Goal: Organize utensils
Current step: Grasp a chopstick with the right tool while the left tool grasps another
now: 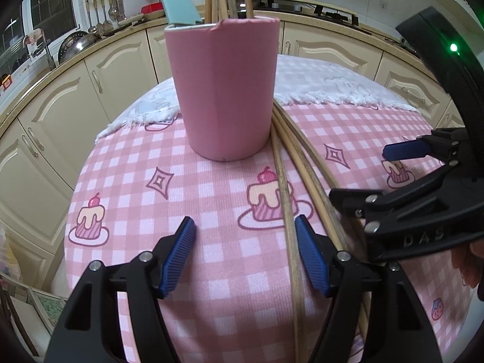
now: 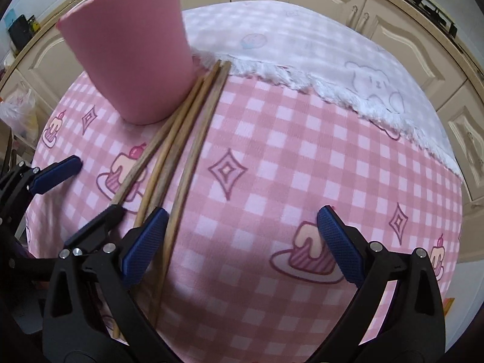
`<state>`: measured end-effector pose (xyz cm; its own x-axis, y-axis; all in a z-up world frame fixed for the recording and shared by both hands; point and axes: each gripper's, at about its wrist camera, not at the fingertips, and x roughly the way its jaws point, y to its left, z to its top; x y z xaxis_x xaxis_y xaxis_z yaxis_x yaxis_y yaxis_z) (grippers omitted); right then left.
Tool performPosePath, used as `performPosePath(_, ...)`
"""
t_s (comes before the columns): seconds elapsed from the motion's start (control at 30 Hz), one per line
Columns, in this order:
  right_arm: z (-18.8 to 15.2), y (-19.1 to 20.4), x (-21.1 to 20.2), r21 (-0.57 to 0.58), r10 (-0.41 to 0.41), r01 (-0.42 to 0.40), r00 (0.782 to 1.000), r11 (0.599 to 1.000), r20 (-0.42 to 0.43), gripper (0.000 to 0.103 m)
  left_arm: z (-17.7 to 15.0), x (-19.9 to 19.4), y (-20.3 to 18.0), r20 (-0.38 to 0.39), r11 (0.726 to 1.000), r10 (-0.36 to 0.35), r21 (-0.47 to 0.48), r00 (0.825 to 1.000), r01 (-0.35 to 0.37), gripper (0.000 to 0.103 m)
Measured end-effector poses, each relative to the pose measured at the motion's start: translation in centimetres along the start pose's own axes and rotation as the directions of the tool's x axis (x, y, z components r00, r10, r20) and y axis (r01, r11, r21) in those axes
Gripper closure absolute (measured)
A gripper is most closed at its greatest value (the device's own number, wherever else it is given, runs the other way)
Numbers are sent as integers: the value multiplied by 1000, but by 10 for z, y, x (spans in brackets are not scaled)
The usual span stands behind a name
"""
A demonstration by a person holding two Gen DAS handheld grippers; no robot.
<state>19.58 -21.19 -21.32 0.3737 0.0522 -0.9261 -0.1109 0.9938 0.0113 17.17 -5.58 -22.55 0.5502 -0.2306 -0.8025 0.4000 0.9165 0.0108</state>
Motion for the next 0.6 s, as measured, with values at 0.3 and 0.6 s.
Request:
performPosePath(0.3,32,-4,1,15,27,-27,999,1000,-37,38,22,13,-4,-77,998,5,67,997,1,37)
performPosePath(0.6,42,-14,1,-4,114,-114,992,993,-48,97,34,12,-13,-180,977,-123,152,976,152,98)
